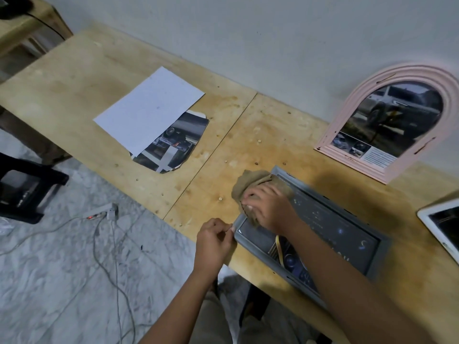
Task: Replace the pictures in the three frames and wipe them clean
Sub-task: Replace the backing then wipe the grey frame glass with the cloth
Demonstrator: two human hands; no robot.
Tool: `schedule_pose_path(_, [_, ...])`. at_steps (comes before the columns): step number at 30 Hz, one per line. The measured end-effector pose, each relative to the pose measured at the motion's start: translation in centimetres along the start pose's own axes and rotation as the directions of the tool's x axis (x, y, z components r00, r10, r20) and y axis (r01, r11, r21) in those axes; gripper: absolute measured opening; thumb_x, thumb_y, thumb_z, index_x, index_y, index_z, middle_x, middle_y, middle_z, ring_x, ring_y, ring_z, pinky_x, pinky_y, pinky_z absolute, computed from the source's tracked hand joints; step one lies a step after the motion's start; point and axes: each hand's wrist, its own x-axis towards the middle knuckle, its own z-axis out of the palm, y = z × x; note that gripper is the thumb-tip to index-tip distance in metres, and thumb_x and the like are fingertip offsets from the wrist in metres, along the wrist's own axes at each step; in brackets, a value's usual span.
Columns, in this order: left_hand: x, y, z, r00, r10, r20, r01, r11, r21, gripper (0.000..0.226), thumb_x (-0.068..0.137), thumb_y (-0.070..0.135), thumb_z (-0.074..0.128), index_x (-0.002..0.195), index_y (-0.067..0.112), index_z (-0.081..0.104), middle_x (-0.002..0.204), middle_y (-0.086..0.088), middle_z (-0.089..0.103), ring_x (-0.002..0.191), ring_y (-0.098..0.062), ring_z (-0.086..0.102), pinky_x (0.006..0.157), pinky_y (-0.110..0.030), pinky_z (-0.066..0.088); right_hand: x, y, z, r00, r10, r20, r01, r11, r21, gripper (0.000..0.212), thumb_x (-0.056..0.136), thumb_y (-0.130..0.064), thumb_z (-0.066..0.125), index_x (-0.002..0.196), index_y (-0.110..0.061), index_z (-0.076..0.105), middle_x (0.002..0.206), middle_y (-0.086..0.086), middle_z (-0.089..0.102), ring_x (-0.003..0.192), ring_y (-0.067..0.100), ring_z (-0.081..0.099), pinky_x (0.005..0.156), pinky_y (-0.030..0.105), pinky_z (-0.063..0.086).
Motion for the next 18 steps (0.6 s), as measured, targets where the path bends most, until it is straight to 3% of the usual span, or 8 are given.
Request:
schedule_pose_path(5, [0.0, 0.3, -0.1, 1.0, -0.028, -0.001, 0.028, 0.999, -0.029, 0.007, 0.08, 0.009, 0.071, 0.074, 0.011, 0.074, 0.072, 0.015, 0.055, 0.075, -0.008, 0.058, 0.065, -0.009, 0.04, 1.1, 2.8, -1.3, 0.968, 0.235, -0.084, -0.245, 0.958, -0.149, 0.031, 0.082, -0.021, 0.042, 0.097, -0.023, 0.069, 0.106, -0.002, 0.067, 0.1, 0.019, 0.063, 0.097, 0.049, 0.043])
schedule_pose_path(8, [0.0, 0.4, -0.2, 1.0, -0.025, 0.015, 0.025, 1.0, -0.017, 0.008, 0.079, 0.008, 0.071, 0.072, 0.01, 0.072, 0.072, 0.013, 0.055, 0.073, -0.006, 0.057, 0.065, -0.005, 0.038, 1.6, 3.2, -1.3, 0.951, 0.298, -0.076, -0.307, 0.935, -0.179, 0.033, 0.085, -0.022, 0.039, 0.098, -0.022, 0.069, 0.109, 0.0, 0.067, 0.106, 0.018, 0.063, 0.098, 0.052, 0.04])
schedule_pose_path(10, [0.3, 0.6, -0.4, 0.999, -0.031, 0.037, 0.03, 0.999, 0.026, 0.016, 0.079, 0.006, 0.069, 0.068, 0.016, 0.066, 0.072, 0.011, 0.054, 0.071, -0.01, 0.055, 0.065, -0.003, 0.037, 1.5, 2.9, -0.7, 0.945, 0.324, -0.043, -0.327, 0.936, -0.128, 0.039, 0.088, -0.023, 0.033, 0.103, -0.018, 0.068, 0.115, 0.003, 0.065, 0.117, 0.021, 0.057, 0.103, 0.054, 0.033])
schedule_pose_path(12, [0.9, 1.3, -0.4, 0.993, -0.042, 0.112, 0.031, 0.995, 0.1, 0.02, 0.081, 0.005, 0.064, 0.069, 0.019, 0.056, 0.073, 0.011, 0.048, 0.072, -0.013, 0.05, 0.063, -0.005, 0.034, 1.6, 2.7, -0.5, 0.932, 0.362, 0.029, -0.359, 0.931, -0.071, 0.044, 0.093, -0.025, 0.025, 0.115, -0.017, 0.062, 0.13, 0.002, 0.055, 0.133, 0.02, 0.041, 0.112, 0.051, 0.018])
schedule_pose_path(14, [1.7, 1.9, -0.2, 0.982, 0.002, 0.186, -0.037, 0.982, 0.185, 0.005, 0.084, 0.01, 0.06, 0.083, 0.014, 0.06, 0.076, 0.009, 0.043, 0.075, -0.013, 0.045, 0.06, -0.01, 0.031, 1.7, 3.0, -0.9, 0.914, 0.382, 0.135, -0.379, 0.924, -0.046, 0.038, 0.098, -0.025, 0.03, 0.128, -0.02, 0.052, 0.143, -0.002, 0.041, 0.142, 0.015, 0.021, 0.116, 0.046, 0.003])
schedule_pose_path(16, [2.6, 2.8, 0.6, 0.969, 0.076, 0.236, -0.135, 0.96, 0.245, 0.017, 0.088, 0.019, 0.058, 0.102, 0.011, 0.063, 0.086, 0.006, 0.044, 0.078, -0.012, 0.043, 0.063, -0.015, 0.028, 1.8, 3.2, -1.0, 0.91, 0.373, 0.18, -0.371, 0.927, -0.045, 0.036, 0.098, -0.028, 0.037, 0.133, -0.022, 0.046, 0.148, -0.004, 0.033, 0.144, 0.013, 0.013, 0.116, 0.043, -0.001])
schedule_pose_path(18, [3.4, 3.6, 1.5, 0.961, 0.116, 0.25, -0.182, 0.948, 0.263, 0.023, 0.091, 0.024, 0.056, 0.109, 0.011, 0.062, 0.092, 0.003, 0.047, 0.082, -0.013, 0.045, 0.068, -0.019, 0.031, 1.8, 3.3, -1.3, 0.906, 0.375, 0.194, -0.376, 0.926, -0.034, 0.037, 0.097, -0.03, 0.04, 0.133, -0.024, 0.045, 0.149, -0.004, 0.031, 0.144, 0.012, 0.012, 0.116, 0.042, -0.001])
